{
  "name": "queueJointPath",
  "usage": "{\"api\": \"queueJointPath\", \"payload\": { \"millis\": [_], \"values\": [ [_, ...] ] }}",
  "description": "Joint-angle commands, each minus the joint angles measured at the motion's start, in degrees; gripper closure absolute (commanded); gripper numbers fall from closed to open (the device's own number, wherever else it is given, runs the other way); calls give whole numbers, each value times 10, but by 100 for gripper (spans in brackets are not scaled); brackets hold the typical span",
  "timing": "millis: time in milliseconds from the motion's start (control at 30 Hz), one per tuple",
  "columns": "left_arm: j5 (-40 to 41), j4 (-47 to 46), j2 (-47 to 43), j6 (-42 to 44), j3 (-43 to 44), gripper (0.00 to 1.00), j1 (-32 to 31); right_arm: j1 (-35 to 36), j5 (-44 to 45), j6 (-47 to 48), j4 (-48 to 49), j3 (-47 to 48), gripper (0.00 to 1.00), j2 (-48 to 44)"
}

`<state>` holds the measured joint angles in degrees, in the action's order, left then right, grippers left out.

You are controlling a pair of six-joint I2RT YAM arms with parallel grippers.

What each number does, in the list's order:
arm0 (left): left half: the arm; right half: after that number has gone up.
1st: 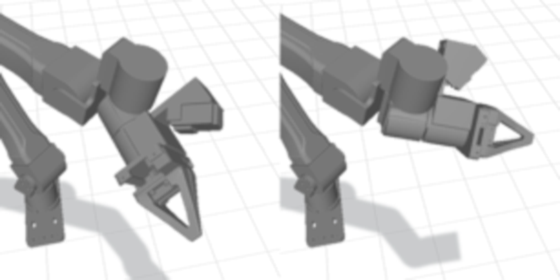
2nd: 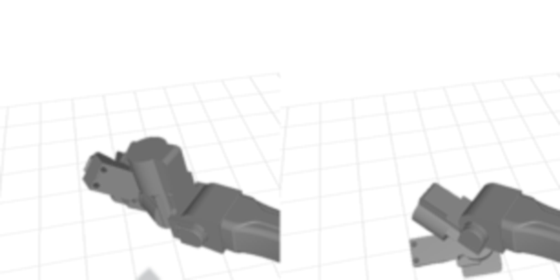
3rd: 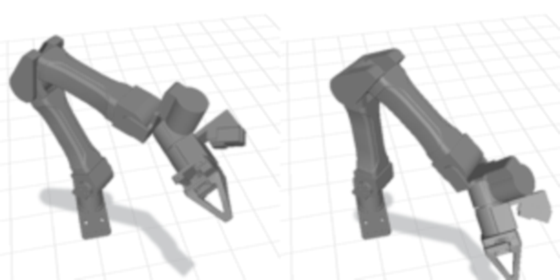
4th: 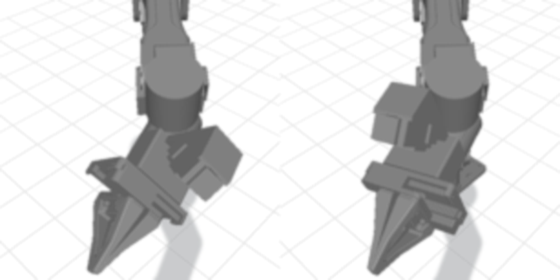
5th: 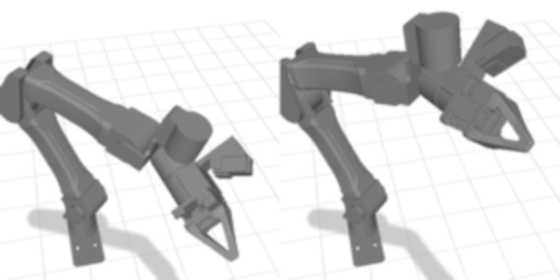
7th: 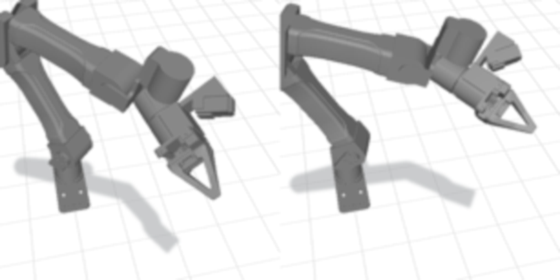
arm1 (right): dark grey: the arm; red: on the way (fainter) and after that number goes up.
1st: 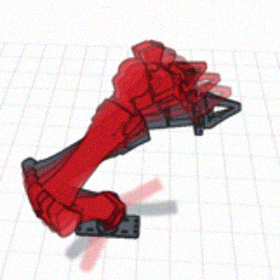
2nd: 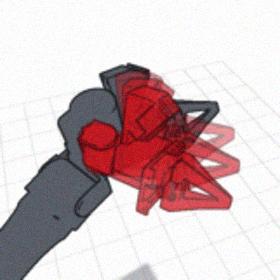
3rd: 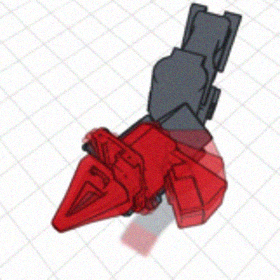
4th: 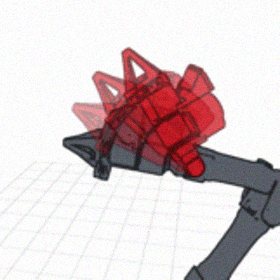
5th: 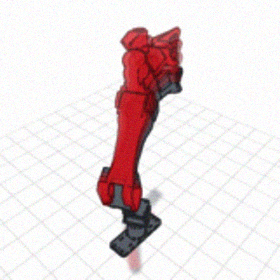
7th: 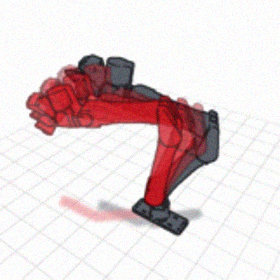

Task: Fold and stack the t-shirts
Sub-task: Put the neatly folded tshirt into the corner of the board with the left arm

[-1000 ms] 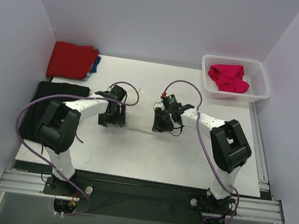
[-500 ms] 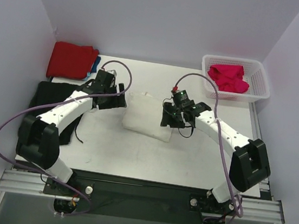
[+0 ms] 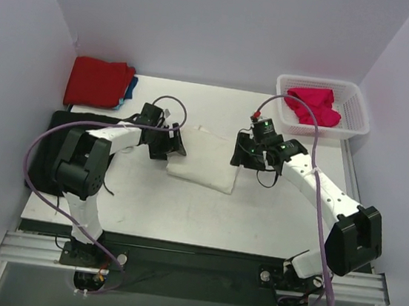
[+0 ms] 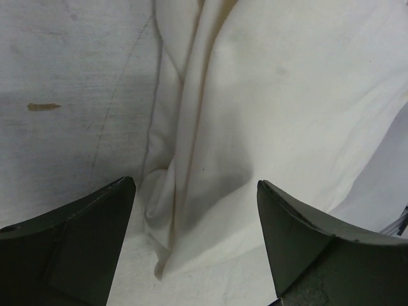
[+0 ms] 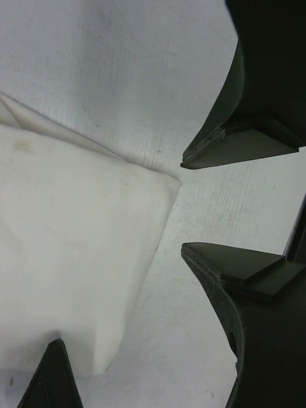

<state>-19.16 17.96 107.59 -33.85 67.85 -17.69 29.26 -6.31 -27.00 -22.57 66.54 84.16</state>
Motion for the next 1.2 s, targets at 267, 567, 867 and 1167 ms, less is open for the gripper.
{"api": "queueJointPath", "payload": {
  "millis": [267,567,867,1167],
  "values": [
    [-80,-86,76,-48,16,13,-5,-25,13,0,-24,-19,50,-29],
    [-25,51,167,-28,98,29,-21,-37,8,0,-24,-19,51,-24],
    [78,176,249,33,207,39,-64,-45,12,1,-24,-26,52,-34],
    [97,198,262,69,228,100,-82,-51,16,-1,-24,-33,52,-46]
  ]
}}
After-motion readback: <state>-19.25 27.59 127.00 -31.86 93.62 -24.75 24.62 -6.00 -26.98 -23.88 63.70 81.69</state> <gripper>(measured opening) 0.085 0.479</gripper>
